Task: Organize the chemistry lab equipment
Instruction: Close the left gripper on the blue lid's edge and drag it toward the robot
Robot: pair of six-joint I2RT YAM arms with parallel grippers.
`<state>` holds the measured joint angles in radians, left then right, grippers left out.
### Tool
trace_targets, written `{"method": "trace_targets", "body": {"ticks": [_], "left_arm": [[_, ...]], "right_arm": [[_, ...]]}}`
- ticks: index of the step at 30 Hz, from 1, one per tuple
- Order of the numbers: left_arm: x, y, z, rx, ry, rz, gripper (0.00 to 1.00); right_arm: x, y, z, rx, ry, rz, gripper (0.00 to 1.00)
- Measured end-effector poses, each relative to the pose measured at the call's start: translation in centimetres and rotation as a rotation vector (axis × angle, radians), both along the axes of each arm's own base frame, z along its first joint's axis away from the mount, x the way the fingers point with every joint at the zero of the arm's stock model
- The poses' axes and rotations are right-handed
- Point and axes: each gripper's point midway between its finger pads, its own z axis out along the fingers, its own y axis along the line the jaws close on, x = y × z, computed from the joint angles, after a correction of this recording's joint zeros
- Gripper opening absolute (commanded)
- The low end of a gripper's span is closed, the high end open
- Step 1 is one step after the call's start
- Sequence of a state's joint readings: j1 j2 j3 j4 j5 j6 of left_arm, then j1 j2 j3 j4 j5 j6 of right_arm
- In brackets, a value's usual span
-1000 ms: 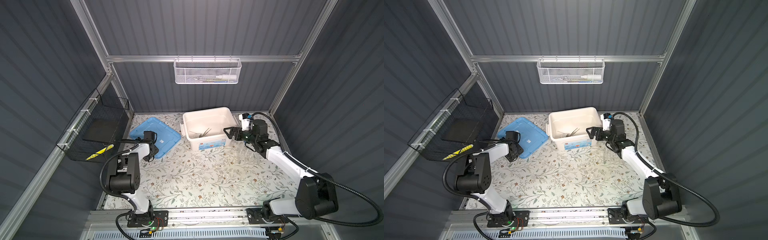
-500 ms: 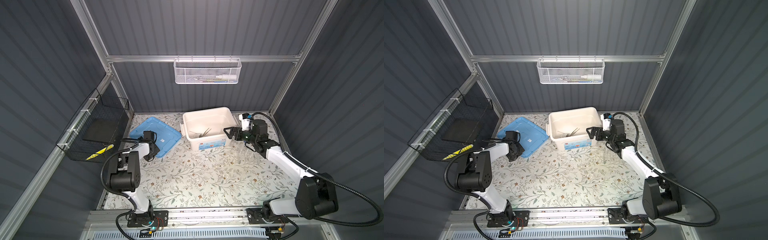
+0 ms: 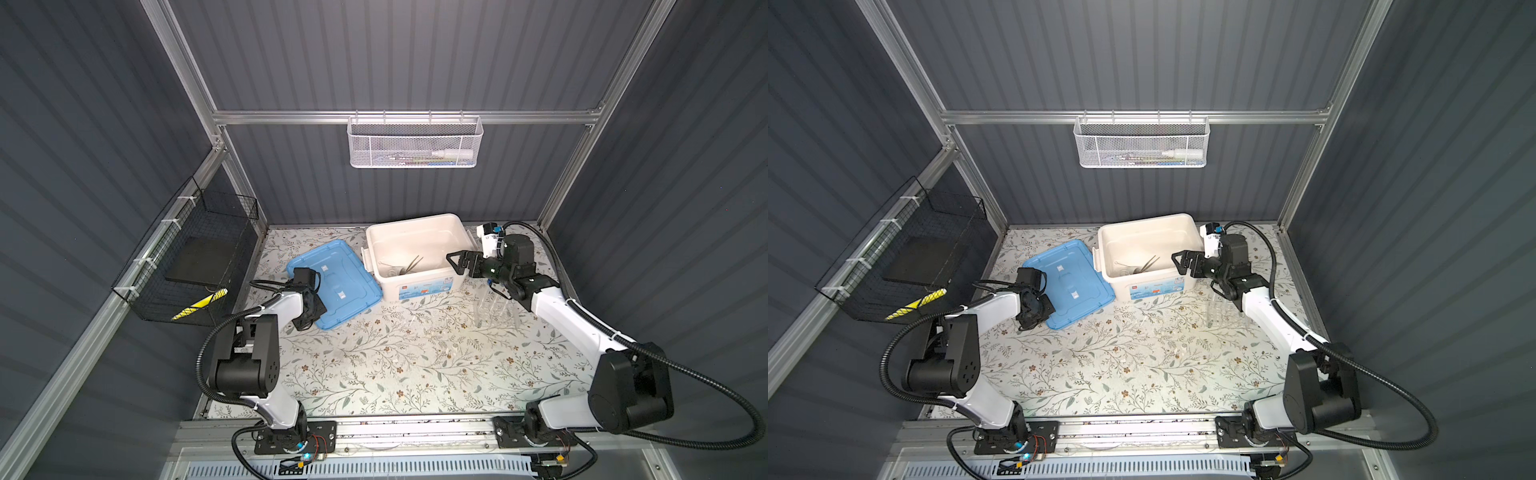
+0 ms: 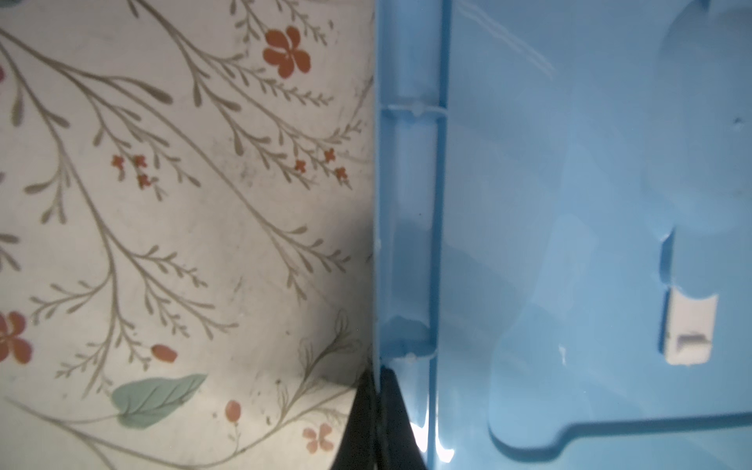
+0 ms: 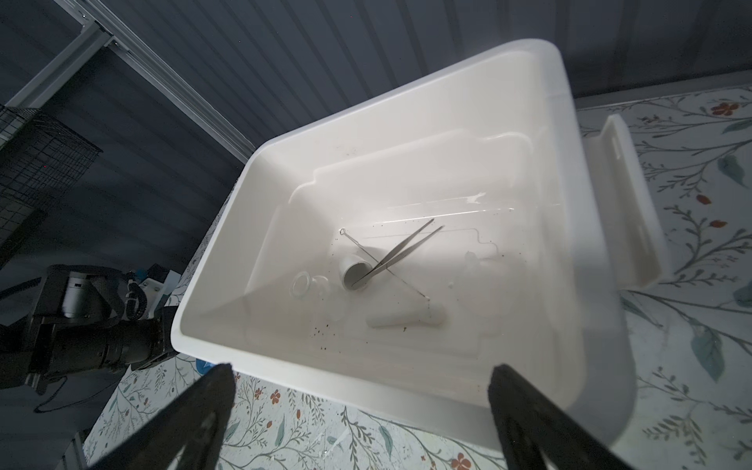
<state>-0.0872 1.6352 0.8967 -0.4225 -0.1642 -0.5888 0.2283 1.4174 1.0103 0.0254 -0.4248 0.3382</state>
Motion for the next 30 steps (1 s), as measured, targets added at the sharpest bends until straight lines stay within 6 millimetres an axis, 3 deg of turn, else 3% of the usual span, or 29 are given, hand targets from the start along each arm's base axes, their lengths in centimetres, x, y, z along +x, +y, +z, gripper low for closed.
{"method": "trace_targets", "body": {"ticks": [8,19,30], "left_arm": [[-2.6,-0.5,1.3,0.056,0.055,-0.047,0.07],[-4.5,1.1,1.4,0.137,0.122,-0.046,0.37],[-3.6,2.3,1.6,0.137,0.088,-0.012,0.38]], "right_arm": [[0.2,-0.1,-0.4,-0.026,0.007,0.005,0.99],[0.0,-0.3,-0.9,-0.045,0.027,-0.002,0.99],[0.0,-0.4,-0.9,-0.046,0.029,-0.008,0.99]]}}
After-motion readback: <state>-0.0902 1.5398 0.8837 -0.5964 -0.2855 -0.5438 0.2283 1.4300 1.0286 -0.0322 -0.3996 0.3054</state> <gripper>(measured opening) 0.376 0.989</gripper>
